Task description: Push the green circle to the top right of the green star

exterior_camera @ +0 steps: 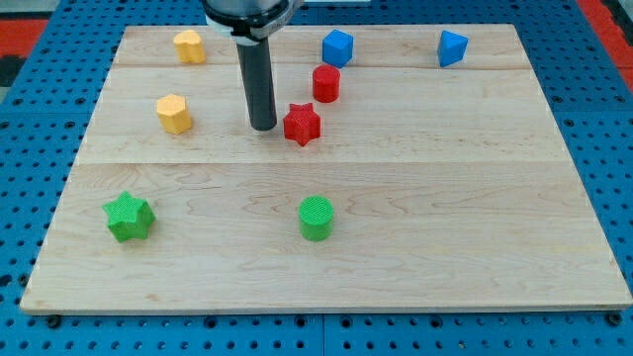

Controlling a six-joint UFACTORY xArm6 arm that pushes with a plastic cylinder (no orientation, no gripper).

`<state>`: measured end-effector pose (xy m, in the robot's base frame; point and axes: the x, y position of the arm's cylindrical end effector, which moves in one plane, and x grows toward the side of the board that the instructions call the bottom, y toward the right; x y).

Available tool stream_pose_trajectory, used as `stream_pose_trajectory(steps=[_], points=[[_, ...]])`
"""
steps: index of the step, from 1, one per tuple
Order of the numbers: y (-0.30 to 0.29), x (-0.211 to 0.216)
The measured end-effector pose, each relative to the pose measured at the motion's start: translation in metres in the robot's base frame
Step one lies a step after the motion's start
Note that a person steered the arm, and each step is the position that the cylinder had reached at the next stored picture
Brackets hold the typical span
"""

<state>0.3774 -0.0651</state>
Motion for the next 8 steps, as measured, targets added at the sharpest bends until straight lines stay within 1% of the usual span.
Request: stream_pose_trajectory(steps=[2,3,4,5,6,7,8], points=[[0.05,0.038],[0.068,0.047],[0.087,0.083],[0.153,0.12],[0.129,0.182],[0.077,0.144],[0.08,0.139]])
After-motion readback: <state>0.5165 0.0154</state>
